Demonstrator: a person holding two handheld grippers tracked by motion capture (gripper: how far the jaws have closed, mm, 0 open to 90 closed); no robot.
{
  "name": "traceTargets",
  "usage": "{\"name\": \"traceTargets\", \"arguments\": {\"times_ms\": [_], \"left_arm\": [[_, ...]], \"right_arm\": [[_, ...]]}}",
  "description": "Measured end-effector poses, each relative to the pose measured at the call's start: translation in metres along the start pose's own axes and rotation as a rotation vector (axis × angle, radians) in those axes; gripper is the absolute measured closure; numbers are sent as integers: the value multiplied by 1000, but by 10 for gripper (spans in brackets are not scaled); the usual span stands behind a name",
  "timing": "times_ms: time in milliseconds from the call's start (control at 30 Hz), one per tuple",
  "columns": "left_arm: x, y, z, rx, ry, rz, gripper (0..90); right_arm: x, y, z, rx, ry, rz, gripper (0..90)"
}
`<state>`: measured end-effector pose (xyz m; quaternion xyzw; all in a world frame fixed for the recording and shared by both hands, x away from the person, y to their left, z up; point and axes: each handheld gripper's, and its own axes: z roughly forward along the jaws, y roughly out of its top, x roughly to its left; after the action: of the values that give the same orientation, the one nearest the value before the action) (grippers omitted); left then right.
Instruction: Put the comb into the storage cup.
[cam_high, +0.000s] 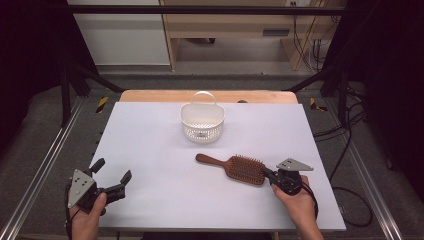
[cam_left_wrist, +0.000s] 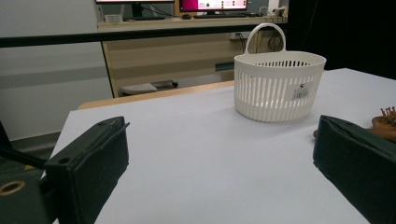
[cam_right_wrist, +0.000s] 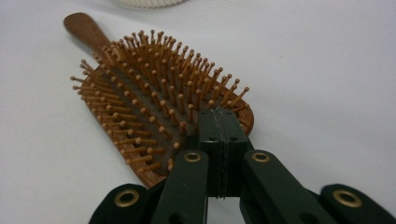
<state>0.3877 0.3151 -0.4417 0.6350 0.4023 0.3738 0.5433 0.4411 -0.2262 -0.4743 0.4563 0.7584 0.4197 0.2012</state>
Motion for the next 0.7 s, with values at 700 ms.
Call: {"name": "traceTargets", "arguments": {"times_ms": [700], "left_arm": [[-2, 0, 1, 11, -9, 13, 33]], "right_arm": [[-15, 21, 24, 37, -16, -48, 900]]}}
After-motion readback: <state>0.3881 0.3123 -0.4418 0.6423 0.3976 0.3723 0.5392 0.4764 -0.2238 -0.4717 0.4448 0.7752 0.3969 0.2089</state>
